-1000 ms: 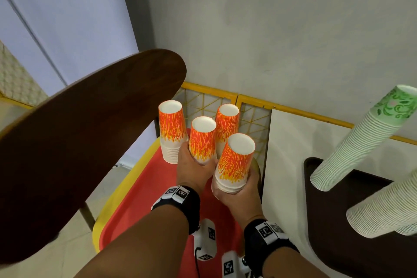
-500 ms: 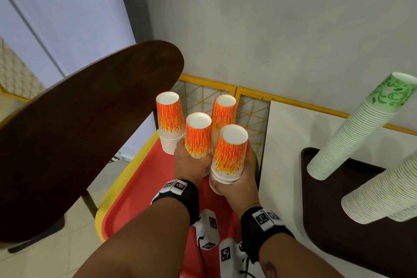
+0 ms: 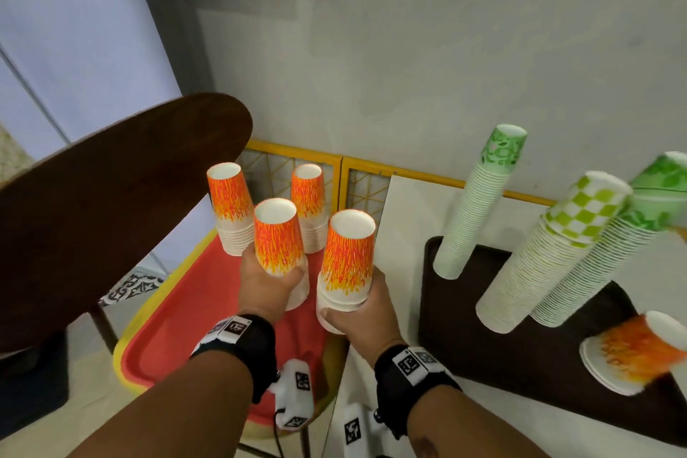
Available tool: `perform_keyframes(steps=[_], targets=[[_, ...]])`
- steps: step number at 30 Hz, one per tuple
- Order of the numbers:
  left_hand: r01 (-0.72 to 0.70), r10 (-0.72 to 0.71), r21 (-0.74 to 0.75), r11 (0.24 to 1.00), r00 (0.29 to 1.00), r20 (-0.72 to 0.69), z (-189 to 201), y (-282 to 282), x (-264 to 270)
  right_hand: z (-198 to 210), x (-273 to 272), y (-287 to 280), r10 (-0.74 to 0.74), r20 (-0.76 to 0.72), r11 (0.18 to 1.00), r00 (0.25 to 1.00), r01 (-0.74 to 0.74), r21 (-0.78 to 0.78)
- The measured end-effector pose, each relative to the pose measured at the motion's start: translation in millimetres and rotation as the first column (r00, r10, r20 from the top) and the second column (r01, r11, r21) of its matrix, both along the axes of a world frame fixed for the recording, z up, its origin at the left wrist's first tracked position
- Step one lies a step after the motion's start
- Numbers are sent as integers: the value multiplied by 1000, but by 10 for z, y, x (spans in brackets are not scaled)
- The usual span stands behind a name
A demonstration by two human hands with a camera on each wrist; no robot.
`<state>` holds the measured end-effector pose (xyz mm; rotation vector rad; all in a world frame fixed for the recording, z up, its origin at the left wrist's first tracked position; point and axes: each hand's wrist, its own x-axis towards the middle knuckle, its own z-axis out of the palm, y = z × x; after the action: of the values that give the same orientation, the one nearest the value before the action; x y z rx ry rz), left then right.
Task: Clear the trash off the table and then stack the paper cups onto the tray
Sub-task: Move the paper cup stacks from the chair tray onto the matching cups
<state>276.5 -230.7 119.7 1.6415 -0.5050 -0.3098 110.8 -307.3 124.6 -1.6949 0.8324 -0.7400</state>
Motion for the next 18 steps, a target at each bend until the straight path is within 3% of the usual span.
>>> perform_keyframes(steps=[8,13,18], targets=[[307,-307,-40,951,952,14,437,161,-1399,190,-1468,96,94,68,996,993,-94,-10],[466,-462,-40,884,883,87,625,-188,-2364,416,-2569,-124,-22,76,998,997,27,-59],[504,-501,-100,858,864,53,789,-736,-3166,742,-3321,-557,-206,119,962,971,223,-155]])
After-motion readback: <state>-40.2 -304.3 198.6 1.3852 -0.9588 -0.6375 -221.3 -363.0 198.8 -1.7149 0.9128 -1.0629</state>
